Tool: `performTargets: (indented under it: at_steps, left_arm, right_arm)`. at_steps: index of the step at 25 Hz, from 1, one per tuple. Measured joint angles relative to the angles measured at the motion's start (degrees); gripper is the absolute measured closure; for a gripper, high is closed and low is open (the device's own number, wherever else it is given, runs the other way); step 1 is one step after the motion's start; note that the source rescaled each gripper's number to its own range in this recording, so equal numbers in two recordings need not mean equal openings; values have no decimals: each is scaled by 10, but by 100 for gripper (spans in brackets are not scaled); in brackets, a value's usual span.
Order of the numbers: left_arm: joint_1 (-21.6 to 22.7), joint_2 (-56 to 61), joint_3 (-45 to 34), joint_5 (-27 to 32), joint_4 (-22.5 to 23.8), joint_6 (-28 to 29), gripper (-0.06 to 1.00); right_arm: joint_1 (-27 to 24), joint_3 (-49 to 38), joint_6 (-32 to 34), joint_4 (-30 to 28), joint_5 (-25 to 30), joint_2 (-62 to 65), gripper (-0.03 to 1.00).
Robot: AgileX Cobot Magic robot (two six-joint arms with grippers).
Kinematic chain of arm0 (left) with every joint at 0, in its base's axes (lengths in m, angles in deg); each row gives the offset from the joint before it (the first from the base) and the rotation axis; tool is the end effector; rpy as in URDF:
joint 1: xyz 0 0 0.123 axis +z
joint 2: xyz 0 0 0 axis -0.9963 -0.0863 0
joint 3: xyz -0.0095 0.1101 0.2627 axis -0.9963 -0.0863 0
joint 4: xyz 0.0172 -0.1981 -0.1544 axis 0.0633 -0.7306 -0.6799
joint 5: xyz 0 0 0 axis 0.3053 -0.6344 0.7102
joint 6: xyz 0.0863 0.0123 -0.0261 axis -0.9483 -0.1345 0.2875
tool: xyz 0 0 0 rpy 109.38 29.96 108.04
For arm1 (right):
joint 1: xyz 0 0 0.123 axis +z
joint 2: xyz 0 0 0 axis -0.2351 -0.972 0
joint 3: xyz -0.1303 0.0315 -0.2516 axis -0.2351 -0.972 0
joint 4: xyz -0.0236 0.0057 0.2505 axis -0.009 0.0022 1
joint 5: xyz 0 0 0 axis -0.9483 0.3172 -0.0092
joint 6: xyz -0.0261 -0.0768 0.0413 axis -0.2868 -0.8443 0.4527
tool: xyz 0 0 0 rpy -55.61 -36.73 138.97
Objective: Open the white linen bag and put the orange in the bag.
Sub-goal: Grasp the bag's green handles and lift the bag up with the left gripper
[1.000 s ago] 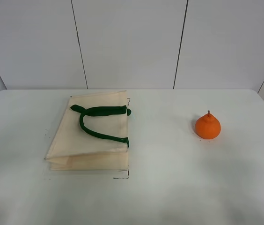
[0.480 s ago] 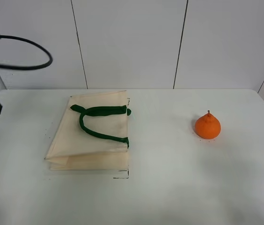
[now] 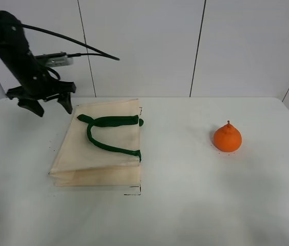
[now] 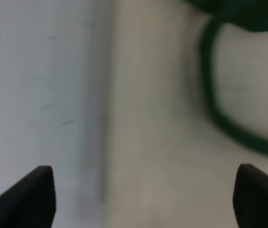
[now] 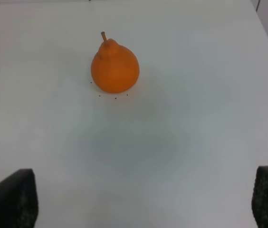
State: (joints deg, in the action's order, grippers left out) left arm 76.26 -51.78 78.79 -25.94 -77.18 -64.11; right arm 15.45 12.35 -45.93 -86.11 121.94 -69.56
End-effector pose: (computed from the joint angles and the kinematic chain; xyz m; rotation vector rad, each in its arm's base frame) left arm 0.4099 -0.0654 0.2391 -0.0339 2.8132 -0.1112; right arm -0.0030 -0.0015 0.2774 -0.0084 2.0172 0.0147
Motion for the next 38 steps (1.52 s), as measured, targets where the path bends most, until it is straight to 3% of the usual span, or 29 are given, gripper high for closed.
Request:
performTargets:
  at_steps: [7, 21, 25, 28, 30, 31, 38]
  left_arm:
    - [-61, -94, 37, -29, -5, 55, -6]
    - [-68, -196, 39, -119, 7, 84, -3]
    - [-68, -201, 39, -118, 12, 85, 15]
    - [-68, -202, 39, -114, 16, 86, 50]
    - [-68, -202, 39, -111, 16, 87, 82]
    - [-68, -202, 39, -110, 16, 87, 91]
    - [-68, -182, 72, -54, 13, 88, 94]
  right_arm:
    - [0, 0, 0, 0, 0, 0, -3]
    - [0, 0, 0, 0, 0, 0, -3]
    - [0, 0, 0, 0, 0, 0, -3]
    - [0, 0, 0, 0, 0, 0, -3]
    - [0, 0, 0, 0, 0, 0, -3]
    - [0, 0, 0, 0, 0, 0, -3]
    - [0, 0, 0, 0, 0, 0, -3]
